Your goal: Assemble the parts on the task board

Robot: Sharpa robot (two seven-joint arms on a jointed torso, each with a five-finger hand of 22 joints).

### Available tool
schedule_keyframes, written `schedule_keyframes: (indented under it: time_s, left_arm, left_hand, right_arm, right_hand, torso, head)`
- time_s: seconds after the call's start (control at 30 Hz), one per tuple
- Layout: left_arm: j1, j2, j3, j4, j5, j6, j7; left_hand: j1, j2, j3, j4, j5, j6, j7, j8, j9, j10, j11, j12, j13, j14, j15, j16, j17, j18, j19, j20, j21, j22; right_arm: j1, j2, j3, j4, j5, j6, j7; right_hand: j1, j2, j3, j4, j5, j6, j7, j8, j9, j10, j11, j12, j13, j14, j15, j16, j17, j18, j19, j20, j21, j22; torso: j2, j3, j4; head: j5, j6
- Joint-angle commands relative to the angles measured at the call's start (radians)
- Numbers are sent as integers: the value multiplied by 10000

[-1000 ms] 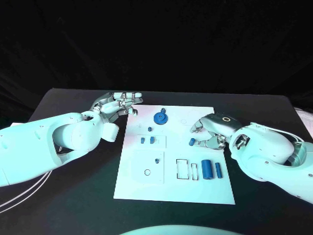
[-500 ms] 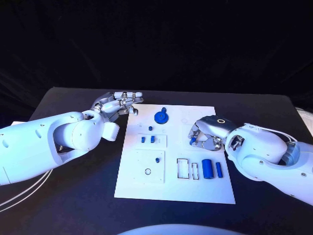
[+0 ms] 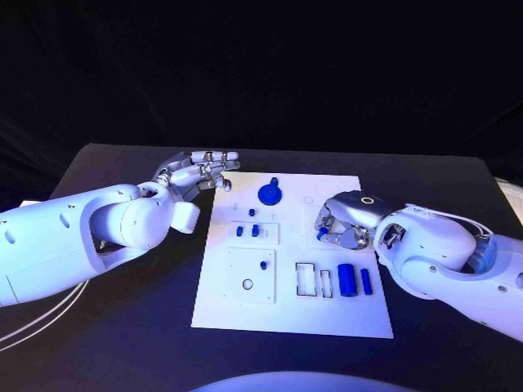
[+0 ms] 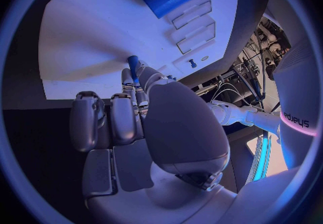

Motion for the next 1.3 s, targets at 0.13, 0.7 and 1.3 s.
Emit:
schedule_keyframes:
  time_s: [0.13,0.7,1.3]
  left_arm:
    - [2,11,4,7,54,218,35]
    - [-13,31,-1,-20,54,272,47]
    - [-16,111,-1,-53,53,296,41]
  left_hand:
    - [-62,62,-58,-6,34,44,6,54,-7,-62,10,31,-11,-36,-67,50,-10,115,-15,-42,-47,-9]
    - [-85,77,-104,-26,32,38,10,61,-10,-79,12,67,-16,-44,-65,59,-34,115,-18,-40,-62,-16]
    - [-85,77,-104,-26,32,38,10,61,-10,-79,12,67,-16,-44,-65,59,-34,115,-18,-40,-62,-16]
  right_arm:
    - [-23,-90,1,304,-80,-947,-26]
    - [-122,256,89,2086,1198,-1531,194]
    - [-880,1996,-311,750,904,-563,461]
  right_hand:
    - [248,121,300,-159,0,70,45,-17,56,292,-128,-110,36,347,17,91,55,11,123,-9,125,178]
    - [109,-42,670,-335,31,34,147,-129,77,296,-52,-315,38,334,74,102,35,15,102,33,137,188]
    - [0,-75,854,-411,45,-21,194,-202,78,266,-9,-419,41,312,108,64,-44,41,21,64,77,101]
  torso:
    - [-13,5,-4]
    - [-14,-16,5]
    - [6,-18,13]
  head:
    - [0,13]
    - [118,-2]
    - [238,-99]
